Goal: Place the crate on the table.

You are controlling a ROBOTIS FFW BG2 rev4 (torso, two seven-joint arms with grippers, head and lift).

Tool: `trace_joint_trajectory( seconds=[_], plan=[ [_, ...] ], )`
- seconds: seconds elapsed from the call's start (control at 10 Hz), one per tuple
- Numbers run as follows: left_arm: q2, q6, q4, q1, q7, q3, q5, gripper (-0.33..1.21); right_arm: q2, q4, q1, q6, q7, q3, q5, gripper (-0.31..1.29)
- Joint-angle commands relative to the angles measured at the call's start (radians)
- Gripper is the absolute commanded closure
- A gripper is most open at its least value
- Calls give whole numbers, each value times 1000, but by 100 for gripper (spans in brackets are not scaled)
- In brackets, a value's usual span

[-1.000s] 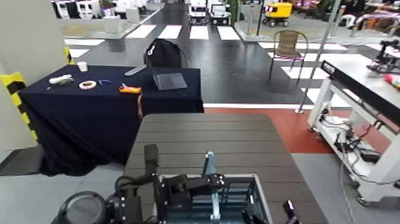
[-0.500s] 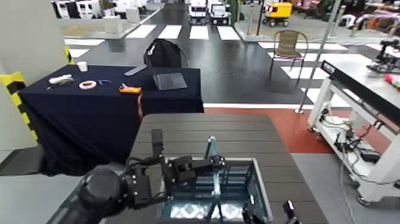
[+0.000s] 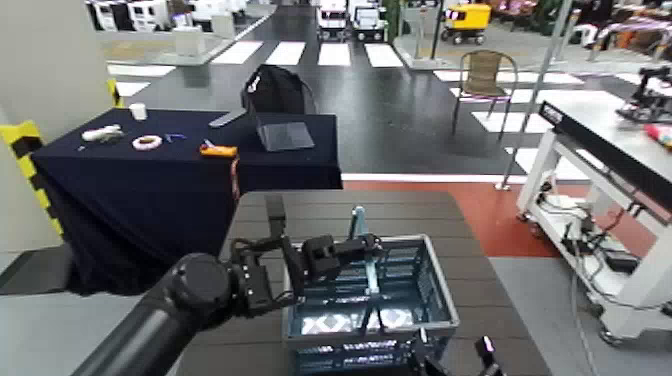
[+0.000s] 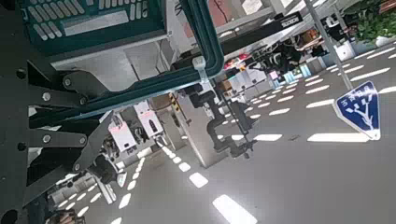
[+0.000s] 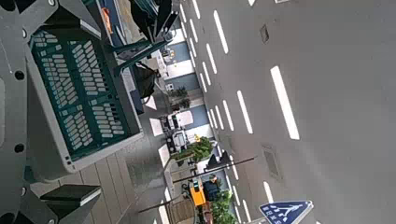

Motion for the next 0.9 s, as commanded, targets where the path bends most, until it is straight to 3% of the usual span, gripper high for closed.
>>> trace_joint_trajectory(
  seconds=[0.1, 0.6, 0.9],
  plan=[
    [-24, -47, 118, -58, -30, -52, -1, 119, -1, 4, -5, -5, 1, 7, -3, 14],
    [-47, -111, 255, -119, -70, -124, -1, 119, -5, 10, -16, -9, 1, 22, -11, 14],
    [-49, -120, 259, -125, -71, -138, -1, 105, -5, 10, -16, -9, 1, 24, -11, 14]
  ],
)
